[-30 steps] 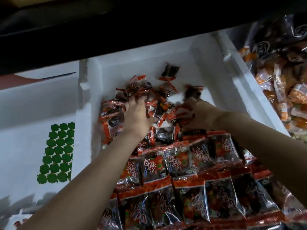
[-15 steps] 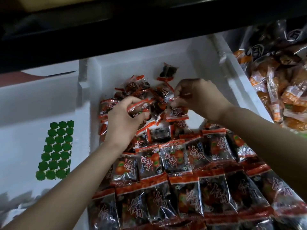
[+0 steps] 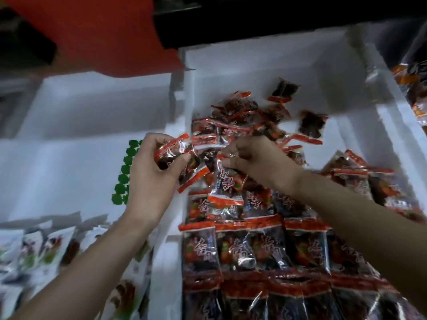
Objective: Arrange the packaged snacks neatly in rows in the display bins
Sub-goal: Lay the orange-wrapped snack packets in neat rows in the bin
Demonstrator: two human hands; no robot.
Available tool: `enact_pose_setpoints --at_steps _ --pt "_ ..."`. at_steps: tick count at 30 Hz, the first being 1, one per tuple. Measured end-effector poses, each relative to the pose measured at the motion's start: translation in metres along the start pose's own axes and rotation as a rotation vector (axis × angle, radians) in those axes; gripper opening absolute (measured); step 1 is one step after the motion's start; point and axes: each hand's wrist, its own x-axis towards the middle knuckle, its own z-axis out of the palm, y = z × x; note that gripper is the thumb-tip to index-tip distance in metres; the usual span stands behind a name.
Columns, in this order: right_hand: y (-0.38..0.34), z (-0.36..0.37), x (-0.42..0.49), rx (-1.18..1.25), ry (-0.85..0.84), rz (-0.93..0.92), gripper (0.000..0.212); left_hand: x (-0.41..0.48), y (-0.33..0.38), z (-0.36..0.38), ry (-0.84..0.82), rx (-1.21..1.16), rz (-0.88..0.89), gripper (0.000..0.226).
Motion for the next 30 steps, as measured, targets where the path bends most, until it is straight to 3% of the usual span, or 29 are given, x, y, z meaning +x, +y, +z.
enact_pose_setpoints --at_steps 6,12,22,30 --pt "0.002 0.028 0.006 -0.177 -0.21 -0.005 0.003 -0.013 -0.016 -0.022 -0.039 -0.008 -0.003 0.03" --pt "0.005 0.022 0.003 -0.245 -0.258 -0.032 0.006 -0.018 -0.022 -0.027 -0.2 0.035 -0.028 0.026" --pt "0.011 0.024 -0.001 -0.291 -0.209 -0.026 0.027 0.002 -0.031 -0.003 -0.447 0.257 -0.084 0.02" --pt "0.012 0.027 -0.007 -0.295 -0.162 -0.108 0.023 -0.01 -0.03 0.005 -0.446 0.596 0.123 0.033"
